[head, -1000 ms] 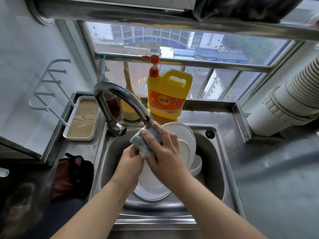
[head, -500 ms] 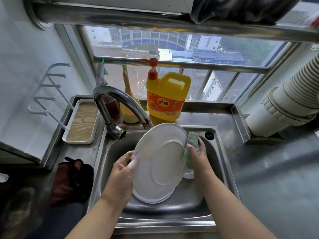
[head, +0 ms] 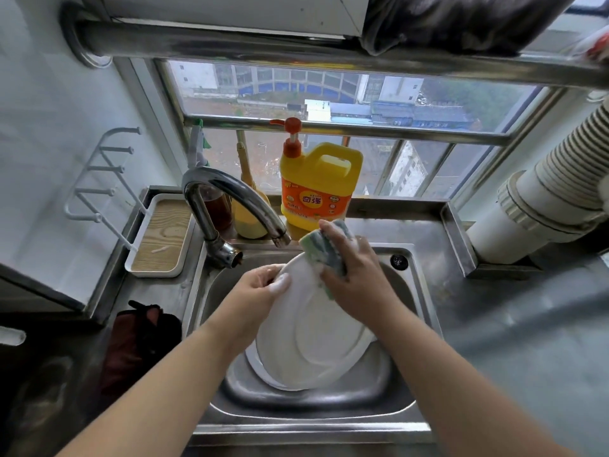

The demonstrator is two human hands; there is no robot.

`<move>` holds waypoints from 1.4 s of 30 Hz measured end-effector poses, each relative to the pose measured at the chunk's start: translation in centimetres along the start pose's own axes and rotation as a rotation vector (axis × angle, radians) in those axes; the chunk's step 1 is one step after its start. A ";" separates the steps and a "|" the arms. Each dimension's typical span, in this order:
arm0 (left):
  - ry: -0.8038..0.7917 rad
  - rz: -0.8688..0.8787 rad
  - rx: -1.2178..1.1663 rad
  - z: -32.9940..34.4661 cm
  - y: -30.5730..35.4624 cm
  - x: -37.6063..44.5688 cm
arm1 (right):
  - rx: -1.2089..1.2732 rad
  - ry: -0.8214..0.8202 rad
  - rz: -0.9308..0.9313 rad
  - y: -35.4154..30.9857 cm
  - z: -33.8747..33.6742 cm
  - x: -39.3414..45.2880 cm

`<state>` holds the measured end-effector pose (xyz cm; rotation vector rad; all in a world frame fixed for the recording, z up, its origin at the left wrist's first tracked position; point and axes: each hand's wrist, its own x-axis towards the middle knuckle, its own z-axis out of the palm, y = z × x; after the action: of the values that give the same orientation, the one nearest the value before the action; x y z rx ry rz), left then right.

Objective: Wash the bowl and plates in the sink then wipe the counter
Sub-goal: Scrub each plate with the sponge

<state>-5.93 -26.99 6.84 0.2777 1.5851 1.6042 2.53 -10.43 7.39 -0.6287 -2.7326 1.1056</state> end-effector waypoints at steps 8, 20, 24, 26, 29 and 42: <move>0.194 0.060 -0.112 1.6 -1.3 -2.1 | -0.118 0.212 0.087 1.3 1.8 0.3; 0.262 0.109 -0.047 2.0 -1.4 -2.5 | 0.057 0.212 0.246 0.6 2.8 0.1; 0.242 0.108 -0.086 1.9 -1.6 -2.5 | -0.131 0.130 -0.081 -3.3 5.7 -3.1; 0.278 0.097 -0.100 1.7 -2.0 -2.7 | -0.115 0.176 -0.015 -1.8 5.3 -1.8; 0.341 0.118 -0.146 1.6 -2.0 -3.1 | 0.202 0.201 0.329 2.2 3.7 0.3; 0.025 -0.067 -0.283 -1.5 -3.5 -4.7 | 0.744 0.187 0.367 5.4 2.2 -1.5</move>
<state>-2.60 -31.78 5.27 0.0523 1.3495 1.7586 5.06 -8.96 2.10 -1.0369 -1.8649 1.8744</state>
